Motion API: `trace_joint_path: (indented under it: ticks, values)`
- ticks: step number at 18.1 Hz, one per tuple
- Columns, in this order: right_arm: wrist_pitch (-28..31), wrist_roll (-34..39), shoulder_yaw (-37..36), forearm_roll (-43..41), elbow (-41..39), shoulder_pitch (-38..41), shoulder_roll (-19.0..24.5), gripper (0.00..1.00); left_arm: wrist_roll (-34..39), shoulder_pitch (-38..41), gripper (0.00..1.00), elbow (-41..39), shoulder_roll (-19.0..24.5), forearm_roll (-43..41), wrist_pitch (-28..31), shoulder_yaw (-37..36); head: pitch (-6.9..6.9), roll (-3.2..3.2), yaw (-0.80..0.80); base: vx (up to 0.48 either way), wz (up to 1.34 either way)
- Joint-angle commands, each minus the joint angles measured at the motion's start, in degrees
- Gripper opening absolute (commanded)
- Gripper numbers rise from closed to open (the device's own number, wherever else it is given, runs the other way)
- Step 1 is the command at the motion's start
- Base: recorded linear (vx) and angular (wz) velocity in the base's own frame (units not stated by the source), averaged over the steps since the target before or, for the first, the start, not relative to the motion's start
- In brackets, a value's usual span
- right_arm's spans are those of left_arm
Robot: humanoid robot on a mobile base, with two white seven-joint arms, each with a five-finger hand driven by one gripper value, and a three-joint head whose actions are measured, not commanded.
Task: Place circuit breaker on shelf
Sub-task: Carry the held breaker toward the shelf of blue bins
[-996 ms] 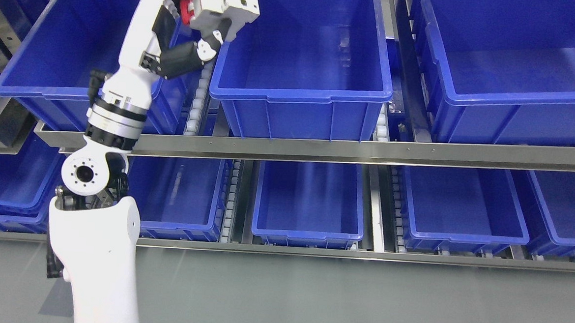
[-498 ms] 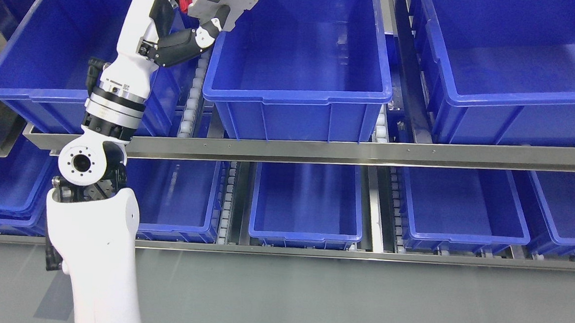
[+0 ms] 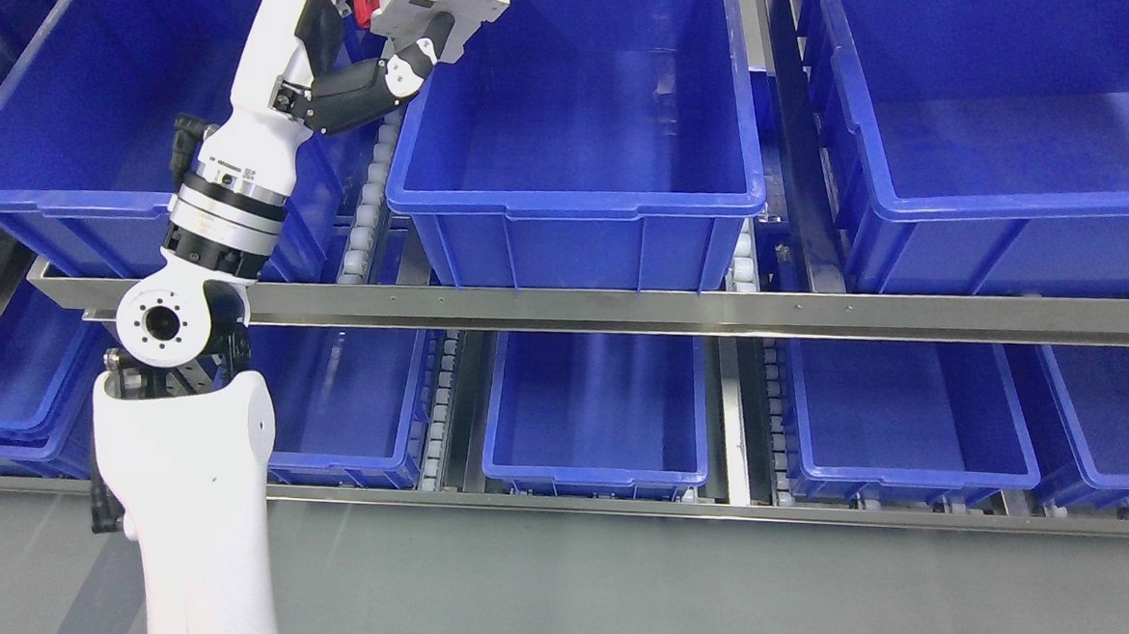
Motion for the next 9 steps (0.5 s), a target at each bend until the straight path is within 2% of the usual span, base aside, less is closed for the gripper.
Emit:
trace_joint_path:
  ticks: [1, 9]
  values:
    - [-0.72, 0.03, 0.00, 0.04, -0.08, 0.96, -1.00, 1.00, 0.06, -0.25, 0.12, 0.04, 0.94, 0.01, -0.16, -0.25, 0.00, 0.00, 0.00, 0.039, 0.00]
    - [-0.72, 0.03, 0.00, 0.04, -0.07, 0.96, -1.00, 1.00, 0.24, 2.29, 0.12, 1.35, 0.94, -2.79, 0.55, -3.15, 0.00, 0.00, 0.00, 0.035, 0.00]
